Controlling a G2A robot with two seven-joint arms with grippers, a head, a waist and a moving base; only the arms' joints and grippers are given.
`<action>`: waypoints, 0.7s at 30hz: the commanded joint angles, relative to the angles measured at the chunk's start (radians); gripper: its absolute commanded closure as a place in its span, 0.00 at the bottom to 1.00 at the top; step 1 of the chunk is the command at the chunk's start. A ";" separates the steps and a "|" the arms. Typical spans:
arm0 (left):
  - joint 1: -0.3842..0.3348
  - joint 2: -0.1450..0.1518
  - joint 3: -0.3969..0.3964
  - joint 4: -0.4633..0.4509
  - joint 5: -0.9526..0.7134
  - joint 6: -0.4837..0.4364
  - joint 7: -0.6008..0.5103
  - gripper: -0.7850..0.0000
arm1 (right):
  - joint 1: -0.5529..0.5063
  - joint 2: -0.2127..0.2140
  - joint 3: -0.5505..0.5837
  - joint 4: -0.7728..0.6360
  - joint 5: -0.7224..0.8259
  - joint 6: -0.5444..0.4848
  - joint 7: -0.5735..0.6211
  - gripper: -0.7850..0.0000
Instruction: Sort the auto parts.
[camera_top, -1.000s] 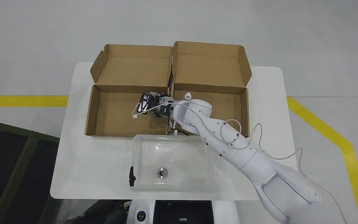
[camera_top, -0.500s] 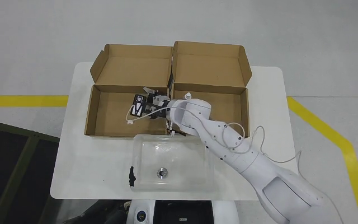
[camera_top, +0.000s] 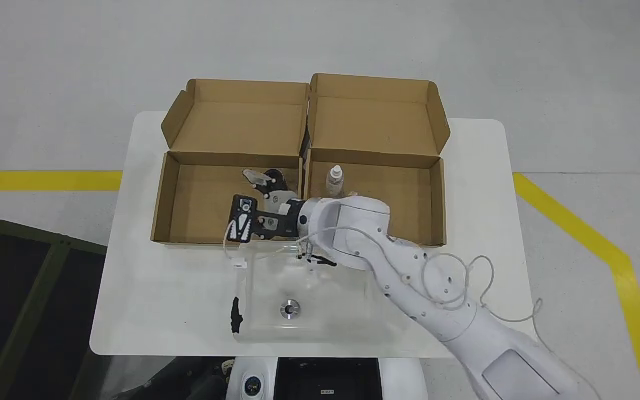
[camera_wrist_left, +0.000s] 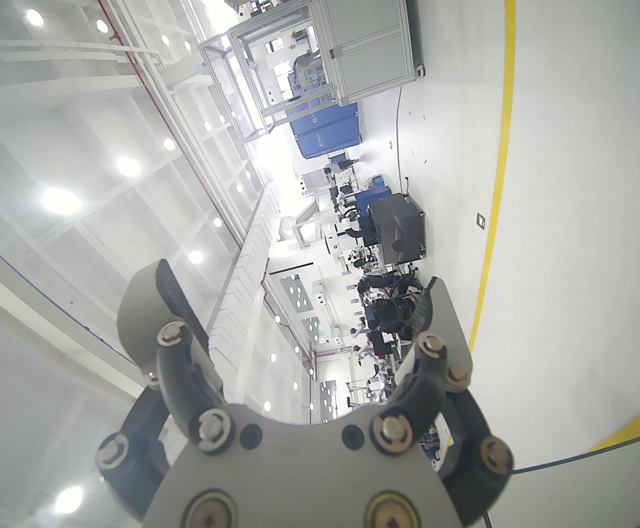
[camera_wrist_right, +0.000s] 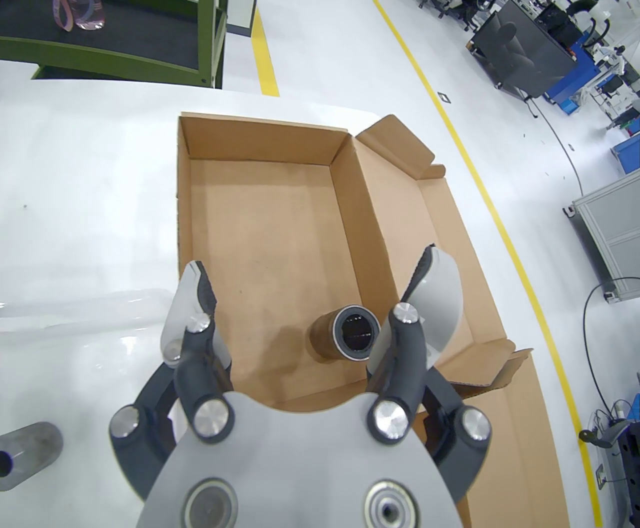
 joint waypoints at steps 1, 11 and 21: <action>0.000 0.000 0.000 0.000 0.000 0.000 0.000 0.00 | -0.035 0.009 0.014 -0.042 -0.009 -0.014 0.008 0.13; 0.000 0.000 0.000 0.000 0.000 0.000 0.000 0.00 | -0.203 0.053 0.072 -0.193 -0.061 -0.099 -0.001 0.10; 0.000 0.000 0.000 0.000 0.000 0.000 0.000 0.00 | -0.334 0.086 0.090 -0.256 -0.125 -0.161 -0.024 0.11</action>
